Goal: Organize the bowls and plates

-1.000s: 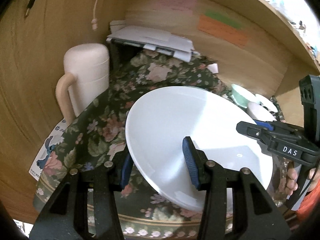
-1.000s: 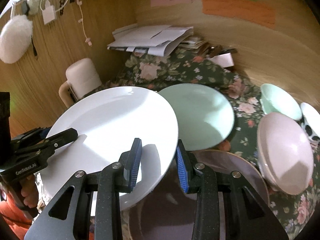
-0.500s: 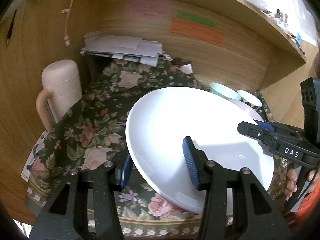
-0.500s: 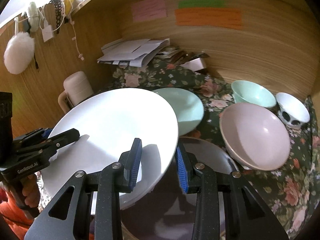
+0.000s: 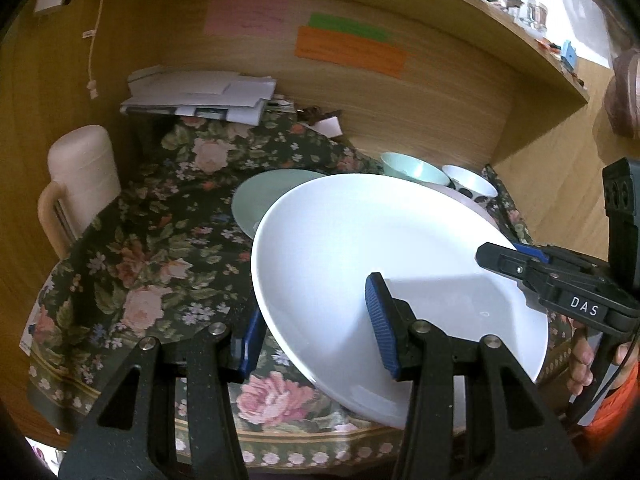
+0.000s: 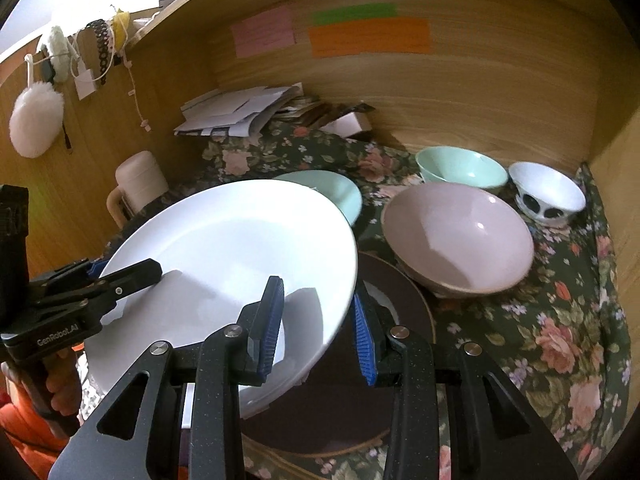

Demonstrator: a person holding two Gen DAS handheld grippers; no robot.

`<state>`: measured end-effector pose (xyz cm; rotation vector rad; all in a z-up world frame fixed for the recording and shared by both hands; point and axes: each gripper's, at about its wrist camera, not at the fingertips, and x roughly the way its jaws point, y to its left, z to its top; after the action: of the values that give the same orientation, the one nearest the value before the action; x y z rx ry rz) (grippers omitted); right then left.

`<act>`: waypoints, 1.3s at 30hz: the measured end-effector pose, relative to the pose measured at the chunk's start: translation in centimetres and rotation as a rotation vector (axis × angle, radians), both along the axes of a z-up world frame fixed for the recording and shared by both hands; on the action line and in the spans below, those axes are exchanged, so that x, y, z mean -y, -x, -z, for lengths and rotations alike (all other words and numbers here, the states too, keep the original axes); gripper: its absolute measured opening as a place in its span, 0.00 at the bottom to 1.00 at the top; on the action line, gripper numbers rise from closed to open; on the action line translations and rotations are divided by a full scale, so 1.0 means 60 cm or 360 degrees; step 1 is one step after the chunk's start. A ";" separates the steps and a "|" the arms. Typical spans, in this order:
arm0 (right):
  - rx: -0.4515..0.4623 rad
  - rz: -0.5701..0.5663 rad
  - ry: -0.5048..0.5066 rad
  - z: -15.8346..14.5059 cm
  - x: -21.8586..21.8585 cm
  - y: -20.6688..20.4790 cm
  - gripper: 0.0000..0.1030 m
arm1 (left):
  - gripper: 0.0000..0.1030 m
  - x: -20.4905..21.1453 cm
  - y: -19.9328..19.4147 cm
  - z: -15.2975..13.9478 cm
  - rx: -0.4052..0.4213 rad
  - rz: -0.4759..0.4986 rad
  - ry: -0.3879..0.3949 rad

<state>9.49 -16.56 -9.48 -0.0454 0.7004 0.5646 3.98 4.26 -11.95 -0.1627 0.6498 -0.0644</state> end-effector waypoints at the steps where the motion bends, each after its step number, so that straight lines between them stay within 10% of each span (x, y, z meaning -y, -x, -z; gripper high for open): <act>1: -0.0005 0.0010 -0.0003 0.003 0.005 0.001 0.30 | 0.46 0.005 0.000 0.002 -0.0003 0.0008 -0.0001; 39: -0.0262 0.0131 -0.0018 0.107 0.049 -0.034 0.29 | 0.46 0.051 -0.072 0.095 -0.0239 0.0096 -0.0035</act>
<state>11.51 -19.47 -15.90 0.0407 0.8556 0.4971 8.28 1.18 -17.66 -0.1278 0.8051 -0.1036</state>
